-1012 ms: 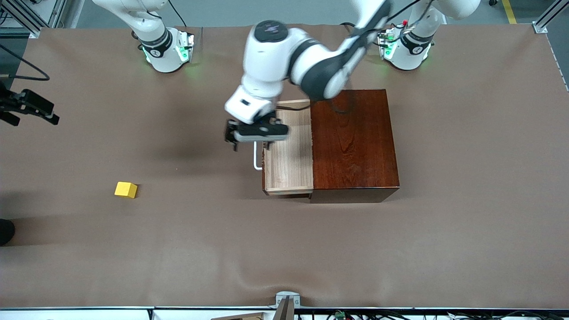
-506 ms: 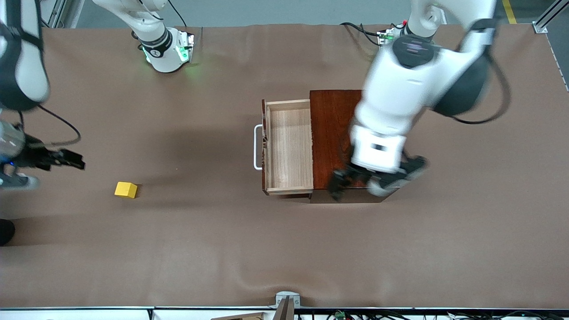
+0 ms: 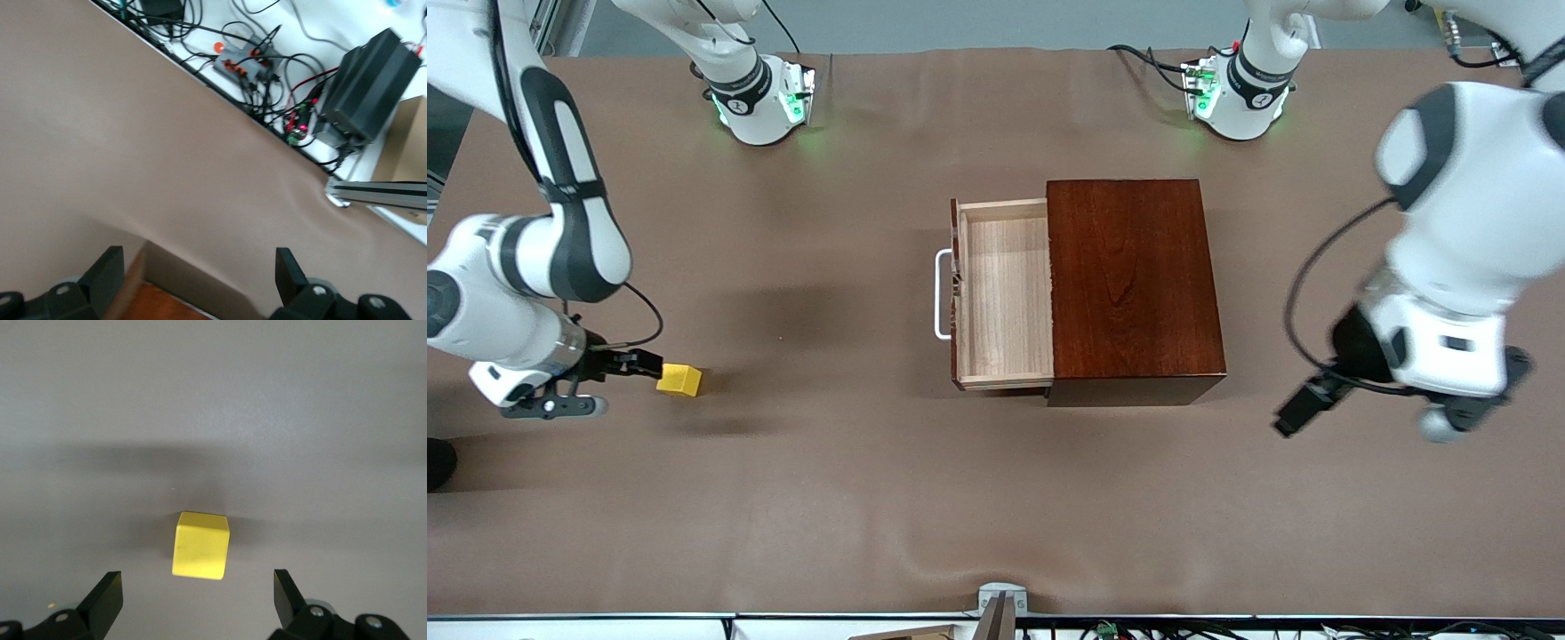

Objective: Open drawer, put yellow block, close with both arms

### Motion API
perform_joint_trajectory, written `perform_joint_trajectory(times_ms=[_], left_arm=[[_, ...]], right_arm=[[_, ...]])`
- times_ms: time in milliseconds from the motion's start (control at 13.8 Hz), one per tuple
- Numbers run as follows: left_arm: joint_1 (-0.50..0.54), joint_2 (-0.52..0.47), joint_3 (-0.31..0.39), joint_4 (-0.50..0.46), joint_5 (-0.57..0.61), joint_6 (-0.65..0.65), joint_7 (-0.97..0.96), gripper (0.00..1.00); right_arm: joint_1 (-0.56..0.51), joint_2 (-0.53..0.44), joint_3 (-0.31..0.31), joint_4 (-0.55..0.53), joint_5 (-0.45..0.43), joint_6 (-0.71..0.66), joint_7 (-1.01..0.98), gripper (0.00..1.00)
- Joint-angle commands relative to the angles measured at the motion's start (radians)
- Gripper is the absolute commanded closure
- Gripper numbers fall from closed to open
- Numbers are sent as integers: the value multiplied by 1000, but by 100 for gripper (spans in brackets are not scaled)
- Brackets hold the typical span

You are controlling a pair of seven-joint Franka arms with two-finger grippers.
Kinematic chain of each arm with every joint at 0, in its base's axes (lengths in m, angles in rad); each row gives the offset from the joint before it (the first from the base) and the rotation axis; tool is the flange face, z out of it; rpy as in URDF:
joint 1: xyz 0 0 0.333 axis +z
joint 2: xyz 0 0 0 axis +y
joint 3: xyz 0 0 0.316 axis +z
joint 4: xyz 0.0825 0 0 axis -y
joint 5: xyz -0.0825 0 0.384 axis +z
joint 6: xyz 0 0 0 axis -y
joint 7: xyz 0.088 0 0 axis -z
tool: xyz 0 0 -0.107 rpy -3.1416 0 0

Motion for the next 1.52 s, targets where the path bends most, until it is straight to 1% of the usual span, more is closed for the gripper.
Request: perform_joint_trajectory(times_ms=[0, 72, 217, 434, 506, 650, 795, 939, 1012, 1084, 1156, 1229, 1373, 1445], left_arm=[[65, -59, -12, -57, -24, -108, 176, 0], [91, -84, -12, -90, -24, -125, 248, 0], [133, -159, -11, -206, -24, -127, 351, 0], [168, -294, -8, -411, -12, -118, 405, 0], [185, -321, -8, -453, -8, -116, 415, 0], [190, -351, -9, -479, 24, -125, 502, 0], [200, -363, -9, -476, 32, -144, 594, 0], [197, -369, -12, -464, 32, -193, 648, 0], [194, -371, -12, -450, 34, -216, 665, 0], [190, -371, -14, -434, 34, -243, 678, 0], [190, -371, -33, -421, 34, -281, 673, 0], [194, -371, -49, -408, 34, -303, 669, 0], [196, -363, -51, -391, 37, -312, 671, 0], [197, -352, -51, -371, 37, -314, 668, 0]], right_arm=[[-35, 25, 12, -59, -13, 100, -33, 0], [-44, 41, 14, -84, -13, 151, -33, 0], [-47, 68, 14, -93, -11, 199, -30, 0], [-48, 104, 15, -92, -1, 245, -19, 0], [-48, 114, 15, -89, 12, 251, -17, 0], [-41, 125, 15, -90, 48, 265, -17, 0], [-42, 139, 15, -90, 56, 265, -17, 0], [-42, 148, 15, -92, 56, 254, -16, 0], [-41, 148, 15, -92, 56, 251, -4, 20], [-36, 147, 15, -89, 56, 245, 13, 52], [-33, 141, 19, -83, 56, 218, 36, 75], [-24, 133, 20, -58, 56, 178, 53, 92], [-18, 104, 20, -9, 56, 91, 53, 100], [-12, 73, 20, 12, 56, 42, 50, 100]])
